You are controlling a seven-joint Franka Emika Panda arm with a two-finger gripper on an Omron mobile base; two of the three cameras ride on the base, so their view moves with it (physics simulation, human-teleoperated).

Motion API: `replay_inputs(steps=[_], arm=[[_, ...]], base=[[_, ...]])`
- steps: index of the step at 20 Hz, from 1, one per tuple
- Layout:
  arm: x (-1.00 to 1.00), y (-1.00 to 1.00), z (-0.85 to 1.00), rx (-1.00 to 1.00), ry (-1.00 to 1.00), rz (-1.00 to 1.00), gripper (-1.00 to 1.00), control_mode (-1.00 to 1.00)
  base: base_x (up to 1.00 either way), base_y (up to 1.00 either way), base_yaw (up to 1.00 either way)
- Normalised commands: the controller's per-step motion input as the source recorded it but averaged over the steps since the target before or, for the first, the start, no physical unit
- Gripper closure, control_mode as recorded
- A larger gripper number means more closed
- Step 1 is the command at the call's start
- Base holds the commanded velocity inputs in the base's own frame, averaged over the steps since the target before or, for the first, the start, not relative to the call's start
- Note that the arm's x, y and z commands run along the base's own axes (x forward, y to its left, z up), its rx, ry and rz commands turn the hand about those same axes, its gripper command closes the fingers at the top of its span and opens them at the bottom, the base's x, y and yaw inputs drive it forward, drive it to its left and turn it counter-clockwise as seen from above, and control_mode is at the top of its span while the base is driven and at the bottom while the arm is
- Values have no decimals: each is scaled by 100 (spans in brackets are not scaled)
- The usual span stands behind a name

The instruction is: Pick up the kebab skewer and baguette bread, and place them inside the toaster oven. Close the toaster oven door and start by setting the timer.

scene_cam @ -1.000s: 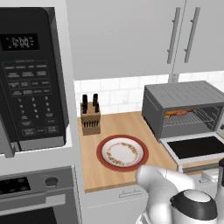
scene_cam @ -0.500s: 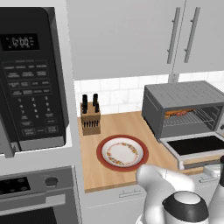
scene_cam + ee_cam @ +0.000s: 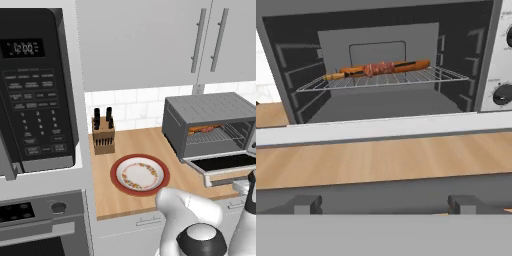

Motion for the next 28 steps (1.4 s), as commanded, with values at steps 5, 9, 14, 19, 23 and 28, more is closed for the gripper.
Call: replay_inputs(steps=[5, 9, 14, 19, 23, 28], arm=[[46, 41, 32, -1, 0, 0, -100, -100], [43, 41, 30, -1, 0, 0, -100, -100], [19, 18, 10, -2, 0, 0, -100, -100], [-52, -1, -5, 0, 1, 0, -100, -100], [-18, 0, -1, 0, 1, 0, -100, -100], [12, 0, -13, 0, 0, 0, -100, -100]], base=[[0, 0, 0], [0, 0, 0], [0, 0, 0], [0, 0, 0], [0, 0, 0], [0, 0, 0]])
